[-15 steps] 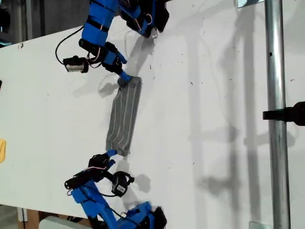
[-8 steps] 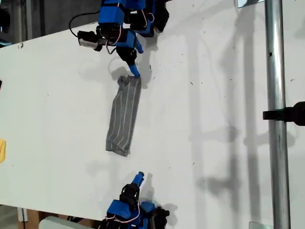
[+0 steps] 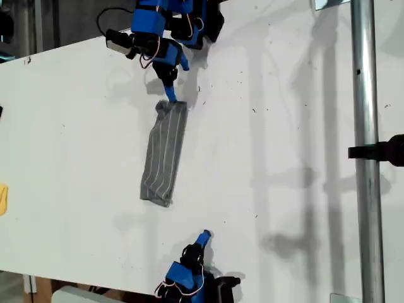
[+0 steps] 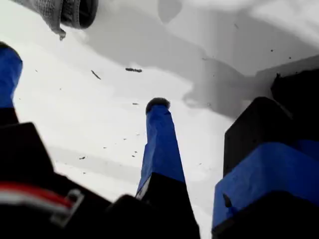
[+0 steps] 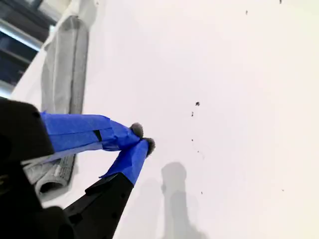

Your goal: Grasp corners of a towel and fold twice.

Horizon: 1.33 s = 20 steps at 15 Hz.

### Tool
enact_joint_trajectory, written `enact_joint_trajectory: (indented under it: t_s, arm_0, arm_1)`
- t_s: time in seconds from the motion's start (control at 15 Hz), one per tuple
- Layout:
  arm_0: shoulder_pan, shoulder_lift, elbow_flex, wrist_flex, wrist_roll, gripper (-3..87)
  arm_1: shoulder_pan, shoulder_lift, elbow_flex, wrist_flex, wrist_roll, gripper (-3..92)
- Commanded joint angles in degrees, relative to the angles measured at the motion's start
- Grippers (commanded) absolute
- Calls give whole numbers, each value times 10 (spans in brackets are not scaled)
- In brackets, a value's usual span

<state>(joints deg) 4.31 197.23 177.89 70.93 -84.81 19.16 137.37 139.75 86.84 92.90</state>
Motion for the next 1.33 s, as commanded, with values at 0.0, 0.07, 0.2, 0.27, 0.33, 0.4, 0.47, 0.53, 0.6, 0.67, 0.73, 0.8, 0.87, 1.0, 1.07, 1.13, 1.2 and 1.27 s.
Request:
enact_joint_trajectory:
  t_s: [0.0,0.07,0.2,0.27,0.33,0.4,0.47,0.53,0.6,0.67,0.73,0.8,0.87,1.0,1.07,1.13,1.2,1.27]
  arm_0:
    - [4,19,10,21,-4,-17]
    - [4,19,10,23,-1,-17]
    - [5,19,10,26,-4,-17]
    - [7,19,10,26,-4,-18]
    - [11,19,10,27,-4,-18]
    - [13,19,10,27,-4,-19]
    - [16,19,10,28,-4,-19]
    - [18,19,10,28,-2,-19]
    - [18,19,10,28,-1,-19]
    - [20,19,10,28,-1,-19]
    - [23,19,10,28,-2,-19]
    - [25,19,10,29,-3,-20]
    - [28,19,10,29,-3,-21]
    - [29,19,10,29,1,-22]
    - [25,19,10,29,5,-21]
    - [22,19,10,29,11,-21]
    - [18,19,10,28,15,-21]
    - [16,19,10,27,18,-21]
  arm_1:
    - [62,-91,-15,-97,-59,481]
    - [79,-163,-32,-143,-79,485]
    - [89,-317,-98,-203,-93,495]
    - [89,-388,-142,-216,-93,502]
    - [83,-435,-180,-229,-93,502]
    - [80,-463,-213,-232,-93,502]
    - [82,-479,-229,-250,-100,488]
    - [83,-490,-243,-269,-105,464]
    - [84,-503,-255,-288,-112,434]
    - [88,-512,-265,-309,-127,309]
    - [93,-518,-269,-326,-133,59]
    - [99,-520,-271,-339,-155,35]
    - [106,-520,-272,-335,-171,26]
    - [91,-474,-239,-287,-186,11]
    - [69,-415,-200,-258,-180,-2]
    - [44,-356,-163,-212,-156,-2]
    - [14,-294,-127,-155,-126,-2]
    - [-23,-229,-109,-79,-85,-2]
